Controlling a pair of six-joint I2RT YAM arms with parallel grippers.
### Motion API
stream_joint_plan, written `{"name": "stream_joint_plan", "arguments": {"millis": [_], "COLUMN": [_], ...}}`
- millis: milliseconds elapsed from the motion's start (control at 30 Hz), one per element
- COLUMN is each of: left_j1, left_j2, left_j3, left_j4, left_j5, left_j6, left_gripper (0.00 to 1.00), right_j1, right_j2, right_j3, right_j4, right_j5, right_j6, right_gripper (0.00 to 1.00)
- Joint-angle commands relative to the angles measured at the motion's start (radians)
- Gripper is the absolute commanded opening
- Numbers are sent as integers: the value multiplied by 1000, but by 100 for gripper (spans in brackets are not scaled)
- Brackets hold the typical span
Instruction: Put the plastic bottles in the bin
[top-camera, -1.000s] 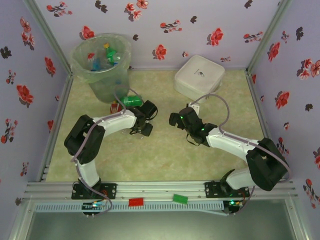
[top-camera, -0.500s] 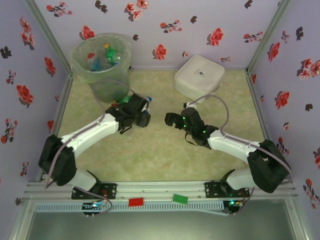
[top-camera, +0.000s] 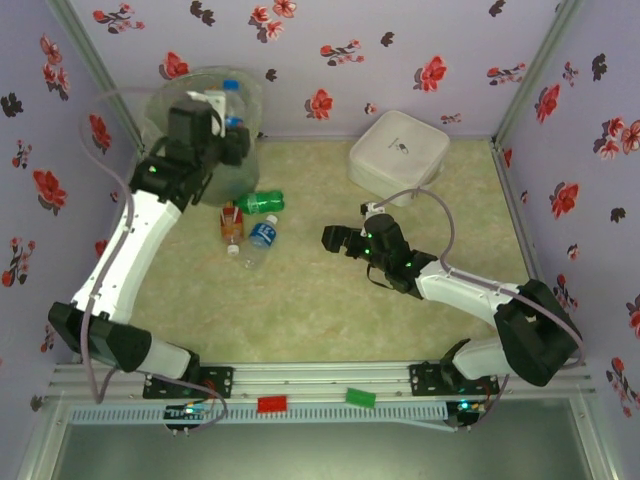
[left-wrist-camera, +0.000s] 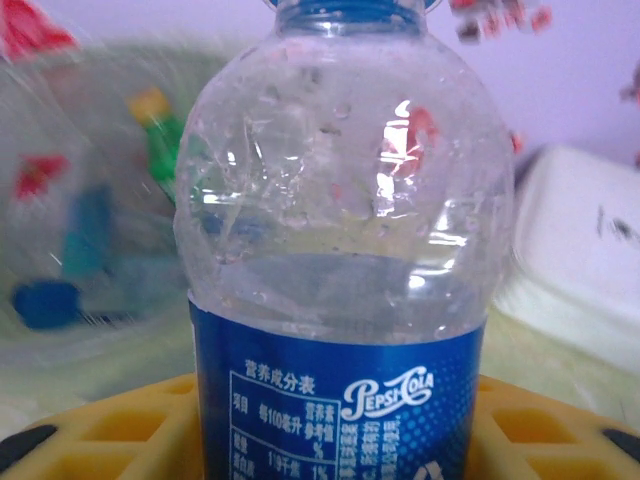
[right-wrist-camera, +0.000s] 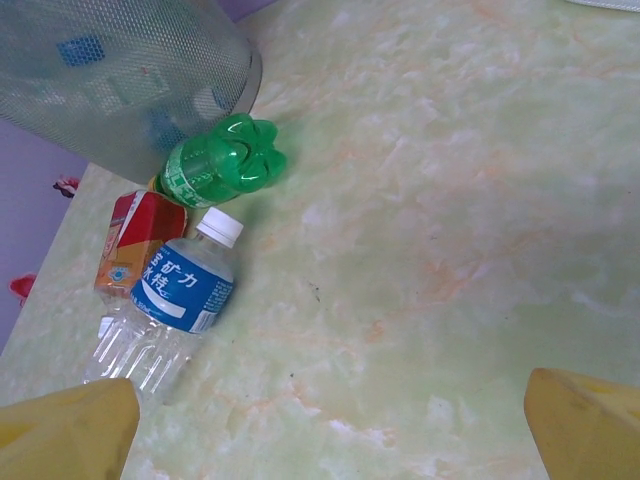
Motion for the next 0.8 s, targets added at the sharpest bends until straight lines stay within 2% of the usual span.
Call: {"name": "stream_joint_plan", "arguments": {"millis": [0,333,600,667,767], "left_j1": [70,260,321,322,321], "left_j2": [95,452,608,619,609], "left_j3": [145,612,710,709,711], "left_j4": [-59,-262,-354,-358,-355], "left_j5": [46,71,93,95,95], "left_j6": [63,57,3,-4,-21], "left_gripper": [45,44,46,56,82], "right_j1": [-7,-7,-7,-7,-7], "right_j2": [-8,-61,-114,-120,-126], "right_j3": [-2,-33,-50,-53,-53], "right_j4": [29,-1,-40,-46,-50], "right_j5": [-14,14,42,46,46], "right_j6": [-15,-28,-39,-39,-39], "right_gripper": [99,100,100,100,100]}}
